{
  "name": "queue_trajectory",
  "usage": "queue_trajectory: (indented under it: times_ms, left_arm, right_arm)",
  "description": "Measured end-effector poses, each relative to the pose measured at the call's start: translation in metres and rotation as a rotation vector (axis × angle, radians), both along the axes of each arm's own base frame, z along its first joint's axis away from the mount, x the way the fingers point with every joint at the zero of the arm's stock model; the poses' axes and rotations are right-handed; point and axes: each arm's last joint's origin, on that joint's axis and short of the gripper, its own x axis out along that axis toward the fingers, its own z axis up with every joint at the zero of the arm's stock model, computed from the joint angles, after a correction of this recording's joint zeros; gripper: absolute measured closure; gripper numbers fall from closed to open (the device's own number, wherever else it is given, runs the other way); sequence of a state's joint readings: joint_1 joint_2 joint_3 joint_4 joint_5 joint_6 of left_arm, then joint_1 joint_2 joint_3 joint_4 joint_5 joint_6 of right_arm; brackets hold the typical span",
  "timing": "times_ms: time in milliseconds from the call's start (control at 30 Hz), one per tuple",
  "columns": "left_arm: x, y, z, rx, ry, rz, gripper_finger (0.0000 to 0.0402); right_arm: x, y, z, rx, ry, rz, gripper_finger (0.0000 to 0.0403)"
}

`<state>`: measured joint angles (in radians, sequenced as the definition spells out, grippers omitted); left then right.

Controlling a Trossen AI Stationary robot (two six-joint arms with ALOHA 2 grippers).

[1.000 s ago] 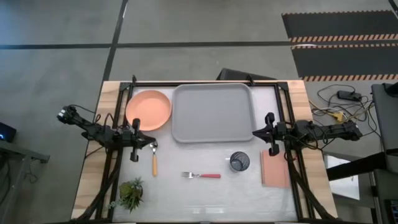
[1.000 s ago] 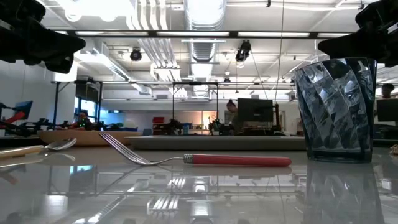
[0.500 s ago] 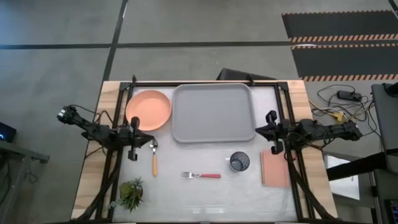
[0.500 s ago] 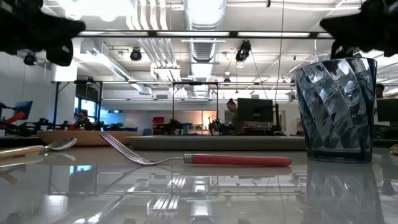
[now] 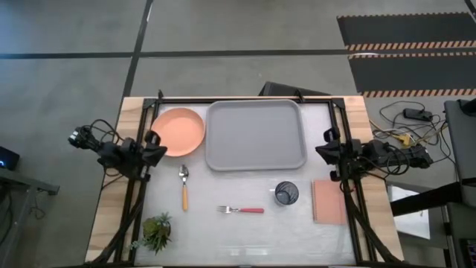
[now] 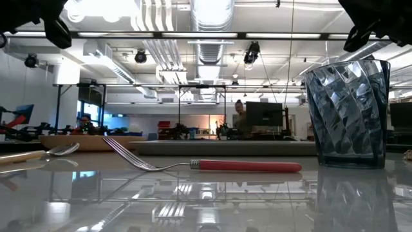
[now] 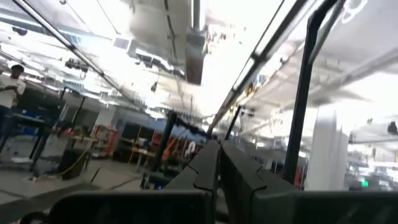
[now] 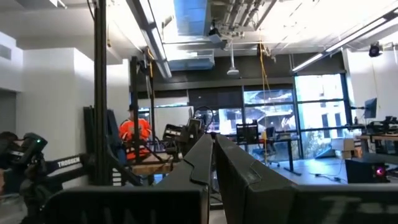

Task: Pick and place plate/cup/fork/spoon on tray
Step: Put the orange plate on the gray serving tray

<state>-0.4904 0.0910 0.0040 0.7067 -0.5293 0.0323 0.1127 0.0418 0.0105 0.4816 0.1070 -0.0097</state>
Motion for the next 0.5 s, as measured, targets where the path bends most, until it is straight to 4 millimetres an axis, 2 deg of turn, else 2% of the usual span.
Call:
queue_trajectory:
  times_ms: [233, 300, 500]
  left_arm:
    - [-0.001, 0.001, 0.005, 0.0, -0.009, 0.043, 0.0402]
    - [-0.001, 0.002, 0.012, -0.019, -0.013, 0.064, 0.0402]
    - [0.008, 0.002, 0.018, -0.074, 0.095, 0.21, 0.0402]
  right_arm:
    - [0.0, 0.0, 0.0, 0.112, -0.001, 0.055, 0.0394]
    - [0.0, 0.0, 0.0, 0.113, 0.0, 0.055, 0.0394]
    - [-0.001, -0.005, 0.002, 0.209, -0.032, -0.079, 0.0394]
